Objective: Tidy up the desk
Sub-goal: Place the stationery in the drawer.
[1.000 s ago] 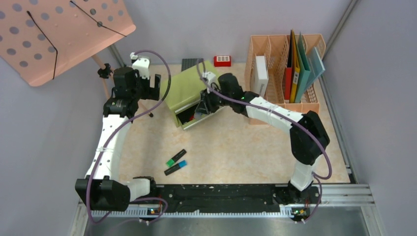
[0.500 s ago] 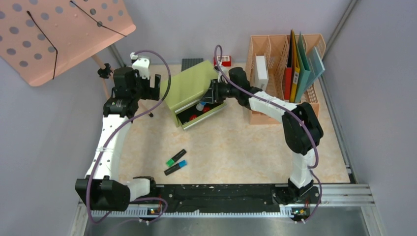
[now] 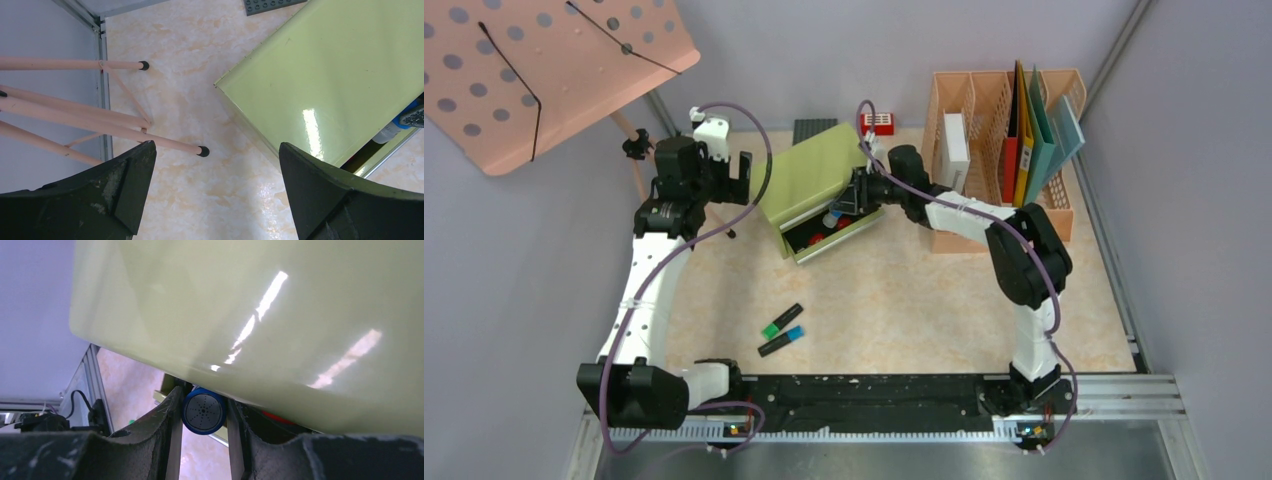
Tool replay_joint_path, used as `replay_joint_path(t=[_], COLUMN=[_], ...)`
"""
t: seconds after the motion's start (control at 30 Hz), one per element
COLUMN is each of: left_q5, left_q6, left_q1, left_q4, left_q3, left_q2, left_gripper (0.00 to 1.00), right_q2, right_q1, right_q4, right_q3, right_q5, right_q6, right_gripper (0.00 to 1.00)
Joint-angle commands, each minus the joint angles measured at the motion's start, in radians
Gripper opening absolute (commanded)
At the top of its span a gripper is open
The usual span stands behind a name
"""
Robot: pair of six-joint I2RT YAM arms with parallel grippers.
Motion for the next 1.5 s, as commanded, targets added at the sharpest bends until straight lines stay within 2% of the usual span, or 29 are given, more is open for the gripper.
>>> replay_joint_path(t=[0.0,0.13,0.33,0.6,0.87,1.13,1.4,1.47], left_q5=[0.014,0.018,0.019,0.024,0.024,0.040,0.078,0.082], left_q6=[-0.013,-0.012,-0.009,-0.007,0.002,-0.002,-0.018,-0.027], left_q1=[0.005,0.005,0.005,0.005,0.005,0.005,0.005,0.005], left_q4=[0.014,0.014,0.017,0.019,0.017,0.022,0.041,0.047], left_q3=[0.027,0.026,0.023,0.022,0.015,0.017,0.007,0.008], left_q2=[-0.004,-0.004,-0.003,-0.002,-0.011,-0.012,0.002,0.008], left_gripper=[0.98,0.98,0.98,0.98,0.98,0.98,0.98,0.98], right_q2=[0.024,0.033,0.027,0.005,-0.034,-0.131,-0.195,-0.188], right_q1=[-0.014,-0.020,-0.021,-0.022,-0.024,-0.025,-0.013,0.012], right_q4=[0.087,0.102,0.078,0.041,-0.009,-0.064,-0.174,-0.230], right_q3=[-0.017,-0.029,-0.038,-0.036,-0.029,-0.058,-0.078,-0.056], right_q5=[0.008,0.014,0.038,0.062,0.099,0.078,-0.006,0.014], right_q6=[-0.038,-0.063,-0.105,-0.149,-0.202,-0.273,-0.438,-0.492], right_gripper=[0.05,0.09,0.36,0.44,0.49,0.49,0.46,0.44])
